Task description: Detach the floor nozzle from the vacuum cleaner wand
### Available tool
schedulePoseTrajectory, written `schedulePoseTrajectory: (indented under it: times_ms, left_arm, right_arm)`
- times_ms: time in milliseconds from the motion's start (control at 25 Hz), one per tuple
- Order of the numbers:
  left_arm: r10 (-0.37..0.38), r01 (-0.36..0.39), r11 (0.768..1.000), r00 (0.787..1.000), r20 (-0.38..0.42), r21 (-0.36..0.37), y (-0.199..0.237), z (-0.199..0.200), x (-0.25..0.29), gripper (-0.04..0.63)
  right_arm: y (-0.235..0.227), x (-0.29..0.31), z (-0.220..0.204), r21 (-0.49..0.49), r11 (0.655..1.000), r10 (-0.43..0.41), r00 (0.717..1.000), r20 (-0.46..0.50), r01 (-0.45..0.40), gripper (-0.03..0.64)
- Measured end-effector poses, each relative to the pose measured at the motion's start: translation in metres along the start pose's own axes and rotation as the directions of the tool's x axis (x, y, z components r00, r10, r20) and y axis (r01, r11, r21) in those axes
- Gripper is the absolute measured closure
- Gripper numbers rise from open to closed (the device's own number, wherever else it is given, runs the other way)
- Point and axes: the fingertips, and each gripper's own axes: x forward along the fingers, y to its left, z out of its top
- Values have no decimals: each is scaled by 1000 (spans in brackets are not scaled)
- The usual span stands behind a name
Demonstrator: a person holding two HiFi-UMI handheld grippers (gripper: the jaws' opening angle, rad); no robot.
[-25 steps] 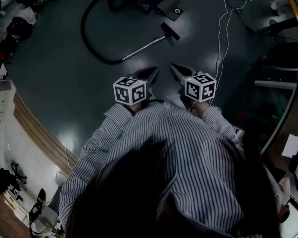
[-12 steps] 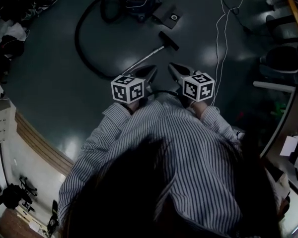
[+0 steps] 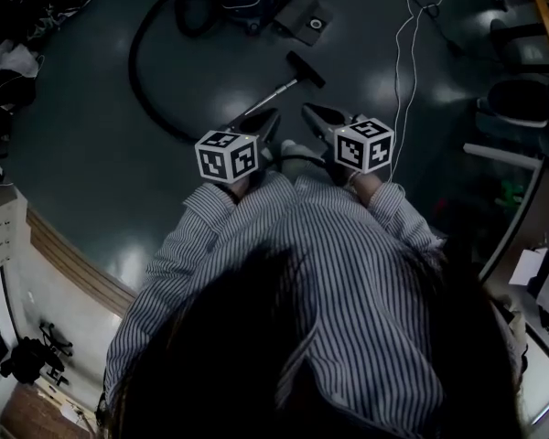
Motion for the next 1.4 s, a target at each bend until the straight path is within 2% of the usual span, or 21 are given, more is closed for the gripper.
schedulePoseTrajectory:
  times_ms: [120, 240, 360, 600, 840, 1080, 1400]
  left_arm:
    - [12, -12, 1000, 1000, -11, 2, 0, 0, 3, 589]
    - [6, -6, 1000, 999, -39, -6, 2, -8, 8, 589]
    - [17, -18, 1000, 999, -36, -25, 12, -10, 11, 589]
    - [70, -71, 997, 996, -47, -29, 45, -26, 28, 589]
    - [112, -114, 992, 993, -43, -58, 96, -46, 66, 589]
    - [124, -121, 992, 988, -95, 39, 161, -100, 115, 589]
    - [145, -141, 989, 984, -101, 47, 285, -201, 191, 589]
  right_arm:
    - [-3, 2, 4, -29, 1000, -6, 1000, -19, 6, 615]
    - [-8, 5, -2, -22, 1000, -8, 999, -47, 7, 615]
    - [-17, 9, -11, -12, 1000, -12, 997, -76, 11, 615]
    - [-43, 28, -29, 4, 1000, -23, 995, -100, 23, 615]
    - [-90, 82, -50, 27, 998, -47, 991, -123, 50, 615]
    - [-154, 128, -98, 22, 998, -52, 990, -131, 56, 615]
    - [-245, 228, -207, 4, 1000, -28, 990, -141, 29, 615]
